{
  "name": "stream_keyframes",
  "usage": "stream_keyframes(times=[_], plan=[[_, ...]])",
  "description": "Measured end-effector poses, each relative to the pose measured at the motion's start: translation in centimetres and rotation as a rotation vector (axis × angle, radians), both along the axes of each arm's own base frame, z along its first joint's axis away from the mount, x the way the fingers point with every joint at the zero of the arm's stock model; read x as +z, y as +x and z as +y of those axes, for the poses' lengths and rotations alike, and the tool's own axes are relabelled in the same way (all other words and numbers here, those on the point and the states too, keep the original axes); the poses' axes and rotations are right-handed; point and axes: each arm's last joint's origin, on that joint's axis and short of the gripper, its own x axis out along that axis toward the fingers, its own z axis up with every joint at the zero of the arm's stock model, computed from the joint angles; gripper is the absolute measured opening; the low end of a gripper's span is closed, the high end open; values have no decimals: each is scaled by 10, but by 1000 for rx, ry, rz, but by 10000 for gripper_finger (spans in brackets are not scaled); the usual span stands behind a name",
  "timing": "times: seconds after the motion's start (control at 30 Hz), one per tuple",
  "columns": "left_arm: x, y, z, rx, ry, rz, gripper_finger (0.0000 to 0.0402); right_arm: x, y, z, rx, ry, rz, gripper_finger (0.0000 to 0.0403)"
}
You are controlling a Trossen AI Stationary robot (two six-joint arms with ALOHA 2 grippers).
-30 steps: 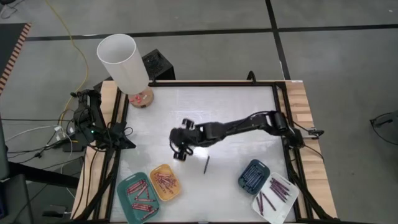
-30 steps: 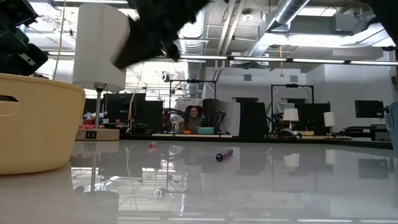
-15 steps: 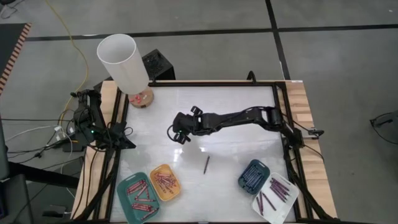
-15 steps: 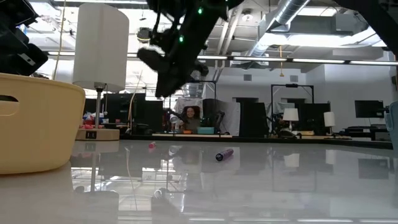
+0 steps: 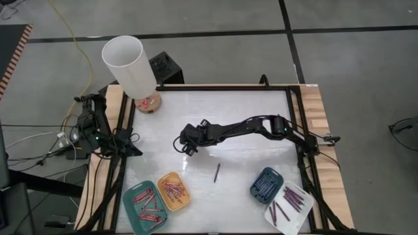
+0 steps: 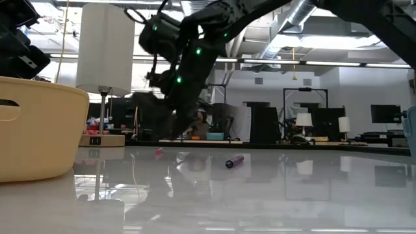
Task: Sort crayons
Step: Put the pink crayon into the yellow bin
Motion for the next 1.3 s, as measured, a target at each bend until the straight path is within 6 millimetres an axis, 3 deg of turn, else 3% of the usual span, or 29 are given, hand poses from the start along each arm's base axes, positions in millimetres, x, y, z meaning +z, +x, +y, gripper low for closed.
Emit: stream_keyframes(times=[0.43, 0.6, 0.93, 1.3], plan=[[0, 0, 0, 1, 0, -1, 0, -27, 3, 1, -110, 104, 15, 214], [0, 0, 0, 1, 1, -1, 0, -27, 2, 4, -109, 104, 18, 164], [0, 0, 0, 1, 0, 0, 0, -28, 1, 5, -105, 106, 31, 14], [0, 0, 0, 1, 0, 0, 0, -17, 1, 9, -52, 87, 9, 8]])
